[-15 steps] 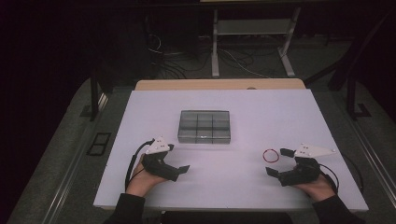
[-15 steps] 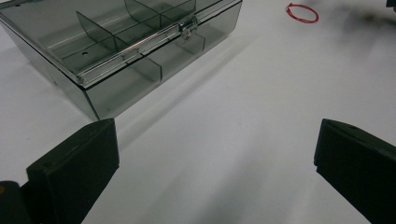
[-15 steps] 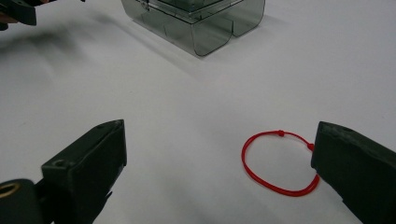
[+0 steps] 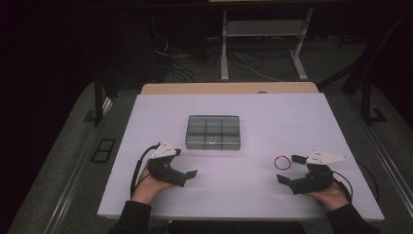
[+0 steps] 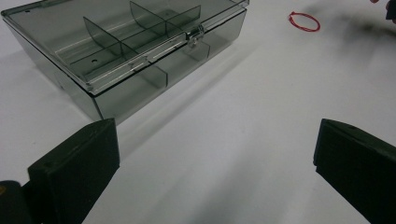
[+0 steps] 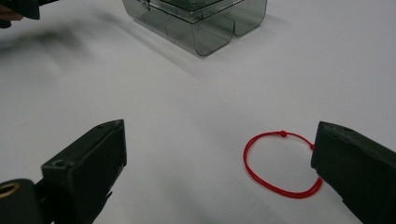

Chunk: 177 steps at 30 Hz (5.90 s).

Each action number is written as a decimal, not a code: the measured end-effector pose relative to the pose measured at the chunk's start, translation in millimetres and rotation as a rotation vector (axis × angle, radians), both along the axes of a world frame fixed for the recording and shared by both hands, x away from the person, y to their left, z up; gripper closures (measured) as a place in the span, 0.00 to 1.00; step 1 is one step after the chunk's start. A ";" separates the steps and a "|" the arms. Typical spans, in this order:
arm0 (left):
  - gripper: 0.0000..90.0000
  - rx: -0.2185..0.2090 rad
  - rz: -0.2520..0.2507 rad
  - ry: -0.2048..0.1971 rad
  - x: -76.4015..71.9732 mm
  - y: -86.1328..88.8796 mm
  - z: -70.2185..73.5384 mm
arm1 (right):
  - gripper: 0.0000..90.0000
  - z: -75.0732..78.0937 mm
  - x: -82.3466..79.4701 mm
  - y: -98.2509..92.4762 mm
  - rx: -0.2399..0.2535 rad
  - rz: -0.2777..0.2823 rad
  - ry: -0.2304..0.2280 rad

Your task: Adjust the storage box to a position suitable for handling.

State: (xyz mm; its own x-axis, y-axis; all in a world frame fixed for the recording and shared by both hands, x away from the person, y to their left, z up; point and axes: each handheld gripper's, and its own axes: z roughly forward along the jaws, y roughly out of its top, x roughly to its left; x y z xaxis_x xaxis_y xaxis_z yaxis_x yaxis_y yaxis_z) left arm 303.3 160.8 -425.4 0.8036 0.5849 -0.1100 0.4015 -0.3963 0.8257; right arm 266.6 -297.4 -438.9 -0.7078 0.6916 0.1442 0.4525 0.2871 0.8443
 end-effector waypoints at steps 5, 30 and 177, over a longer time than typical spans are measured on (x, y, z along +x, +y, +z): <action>0.00 0.004 -0.006 -0.006 2.1 -1.5 2.5 | 0.03 -0.1 -0.2 0.9 0.000 0.007 -0.004; 0.02 -0.033 -0.005 -0.003 15.6 -7.6 10.2 | 0.03 -0.6 -0.3 -1.2 0.012 -0.002 -0.004; 1.00 0.176 0.154 0.213 209.6 -100.1 19.2 | 0.03 -2.5 3.0 0.3 0.025 0.010 0.005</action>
